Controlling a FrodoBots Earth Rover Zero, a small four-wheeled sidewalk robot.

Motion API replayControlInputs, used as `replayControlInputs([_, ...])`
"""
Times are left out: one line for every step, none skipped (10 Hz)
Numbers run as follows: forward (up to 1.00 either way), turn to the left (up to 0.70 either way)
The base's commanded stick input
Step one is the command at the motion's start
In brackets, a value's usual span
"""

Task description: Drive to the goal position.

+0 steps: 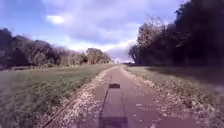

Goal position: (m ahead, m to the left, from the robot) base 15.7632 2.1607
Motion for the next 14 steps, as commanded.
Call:
replayControlInputs([0.63,-0.08])
replayControlInputs([0.10,-0.01])
replayControlInputs([0.00,0.00])
replayControlInputs([0.00,0.00])
replayControlInputs([0.00,0.00])
replayControlInputs([0.00,0.00])
replayControlInputs([0.00,0.00])
replayControlInputs([0.00,0.00])
replayControlInputs([0.00,0.00])
replayControlInputs([0.00,0.00])
replayControlInputs([0.00,0.00])
replayControlInputs([0.01,0.00])
replayControlInputs([0.68,0.00])
replayControlInputs([1.00,0.00])
